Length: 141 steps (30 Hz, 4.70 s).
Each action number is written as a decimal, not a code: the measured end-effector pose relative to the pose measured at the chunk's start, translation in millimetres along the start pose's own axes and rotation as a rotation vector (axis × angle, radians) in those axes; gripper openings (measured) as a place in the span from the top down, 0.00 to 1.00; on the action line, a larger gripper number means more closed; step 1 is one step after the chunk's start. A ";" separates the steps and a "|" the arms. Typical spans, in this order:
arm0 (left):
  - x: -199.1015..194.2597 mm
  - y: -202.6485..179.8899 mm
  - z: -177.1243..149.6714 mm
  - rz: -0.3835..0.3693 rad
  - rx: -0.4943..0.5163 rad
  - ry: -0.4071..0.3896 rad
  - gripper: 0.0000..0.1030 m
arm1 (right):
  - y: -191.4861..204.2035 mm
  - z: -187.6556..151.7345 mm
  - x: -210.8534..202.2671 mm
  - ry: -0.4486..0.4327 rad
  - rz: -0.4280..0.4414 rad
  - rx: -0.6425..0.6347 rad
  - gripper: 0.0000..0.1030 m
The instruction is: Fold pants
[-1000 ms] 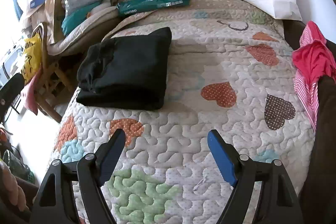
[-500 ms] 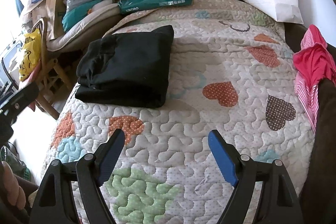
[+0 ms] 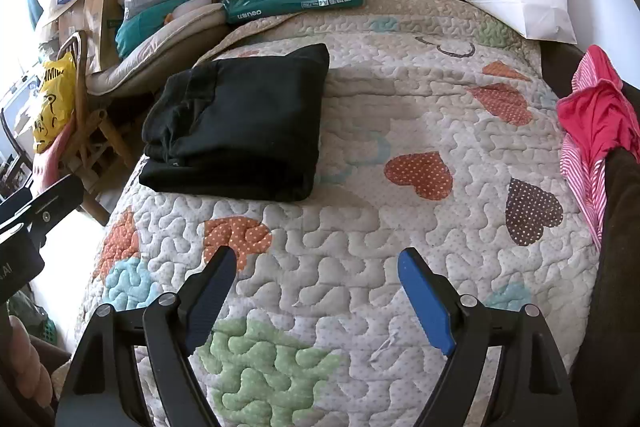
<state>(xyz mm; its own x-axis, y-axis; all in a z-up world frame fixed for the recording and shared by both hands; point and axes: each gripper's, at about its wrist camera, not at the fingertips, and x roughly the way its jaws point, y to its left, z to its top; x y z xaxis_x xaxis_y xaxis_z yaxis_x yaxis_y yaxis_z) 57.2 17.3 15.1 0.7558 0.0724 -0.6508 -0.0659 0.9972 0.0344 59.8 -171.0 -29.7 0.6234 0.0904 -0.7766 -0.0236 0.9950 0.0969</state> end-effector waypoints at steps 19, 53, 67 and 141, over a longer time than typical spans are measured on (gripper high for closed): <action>8.7 1.0 -1.9 -0.023 -0.012 0.050 0.00 | 2.0 -0.7 1.7 0.003 0.001 -0.008 0.15; 3.1 -0.2 -1.9 -0.119 -0.043 0.028 0.00 | 1.2 -1.5 1.2 -0.004 -0.014 -0.009 0.14; 12.9 -3.7 -7.5 -0.118 -0.034 0.093 0.00 | 1.7 -1.4 1.3 -0.004 -0.017 -0.011 0.14; 29.8 -9.1 -23.1 -0.115 -0.023 0.196 0.00 | -7.2 -1.8 4.0 -0.005 -0.051 -0.018 0.12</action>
<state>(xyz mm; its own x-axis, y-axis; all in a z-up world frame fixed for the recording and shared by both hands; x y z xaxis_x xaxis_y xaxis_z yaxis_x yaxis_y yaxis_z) 65.3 10.0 -22.2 0.6186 -0.0491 -0.7842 -0.0025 0.9979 -0.0645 61.0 -177.7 -34.7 0.6281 0.0392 -0.7771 -0.0054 0.9989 0.0461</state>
